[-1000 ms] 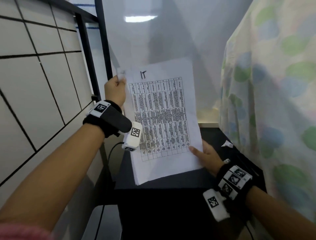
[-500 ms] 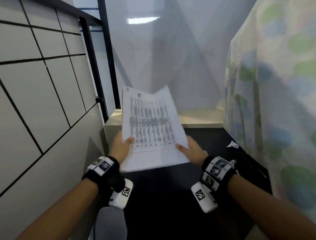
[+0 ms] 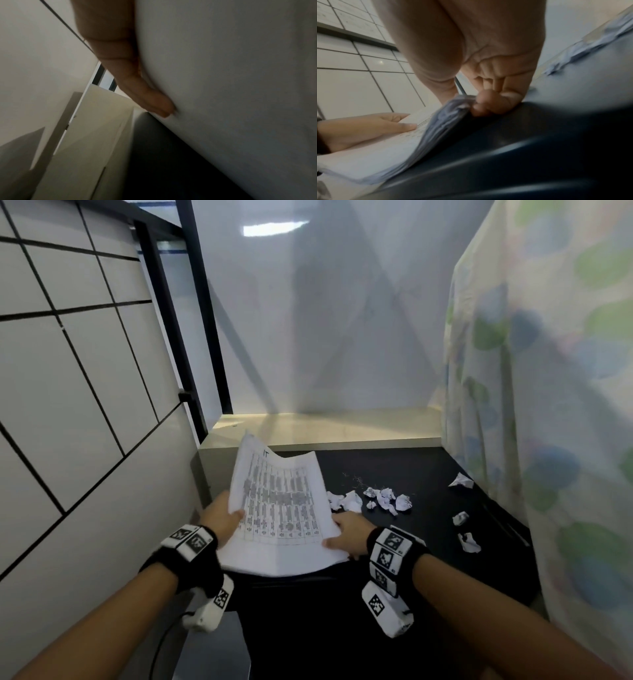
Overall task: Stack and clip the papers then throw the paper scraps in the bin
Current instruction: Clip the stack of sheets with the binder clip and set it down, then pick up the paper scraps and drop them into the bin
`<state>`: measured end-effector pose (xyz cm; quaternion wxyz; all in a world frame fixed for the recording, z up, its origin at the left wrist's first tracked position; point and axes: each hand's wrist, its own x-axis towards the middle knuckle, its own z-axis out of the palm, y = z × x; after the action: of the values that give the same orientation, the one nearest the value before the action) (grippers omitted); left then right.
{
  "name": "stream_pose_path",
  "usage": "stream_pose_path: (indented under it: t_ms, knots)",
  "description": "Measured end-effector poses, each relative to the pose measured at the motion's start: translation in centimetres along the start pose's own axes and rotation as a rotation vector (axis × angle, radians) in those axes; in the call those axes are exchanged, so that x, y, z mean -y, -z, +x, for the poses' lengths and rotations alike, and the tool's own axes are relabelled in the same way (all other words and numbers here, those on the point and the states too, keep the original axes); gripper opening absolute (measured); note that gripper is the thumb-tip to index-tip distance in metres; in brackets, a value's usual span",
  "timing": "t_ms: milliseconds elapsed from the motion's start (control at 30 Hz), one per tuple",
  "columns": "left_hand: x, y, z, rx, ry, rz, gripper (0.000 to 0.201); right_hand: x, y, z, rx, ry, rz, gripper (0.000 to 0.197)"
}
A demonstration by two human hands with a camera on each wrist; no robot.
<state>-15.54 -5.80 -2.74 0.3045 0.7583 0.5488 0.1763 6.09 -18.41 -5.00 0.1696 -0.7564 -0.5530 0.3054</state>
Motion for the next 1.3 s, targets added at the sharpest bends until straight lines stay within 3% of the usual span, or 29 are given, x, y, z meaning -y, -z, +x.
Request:
stream_pose_path:
  t_ms: [200,267,433,700,900,1067,1167,1300]
  knots:
    - [-5.5,-4.3,2.0,0.160,-0.041,0.077,0.040,-5.2,3.4,-2.2,-0.065,-0.136,0.063,0.034]
    - [-7.2,-5.5,2.1,0.194,-0.062,0.093,0.041,-6.5,4.2,-2.9,-0.082,-0.161,0.045,0.039]
    - [-9.3,-6.2,1.7,0.143,-0.103,0.011,0.034,-7.1,5.7,-4.4,-0.198,-0.072,0.207,0.041]
    - [-5.1,-1.8,1.8,0.039,-0.086,-0.009,0.035,-2.4,3.8,-2.5,-0.167,0.050,0.169,0.055]
    - [-2.2,-1.5,1.4,0.121,0.034,0.116,0.036,-1.3,1.3,-1.5,-0.081,-0.015,0.019,0.073]
    - [-2.6,-1.0,1.6,0.165,0.101,0.317,0.038,-1.7,3.5,-2.8,0.013,-0.080,-0.066,0.058]
    - [-2.7,0.0,2.6,0.232,0.092,0.399,0.045,-2.7,6.5,-3.4,-0.057,-0.105,-0.203,0.049]
    - [-3.4,0.8,2.9,0.323,0.095,0.559,0.070,-5.0,10.6,-3.3,-0.195,-0.177,-0.221,0.041]
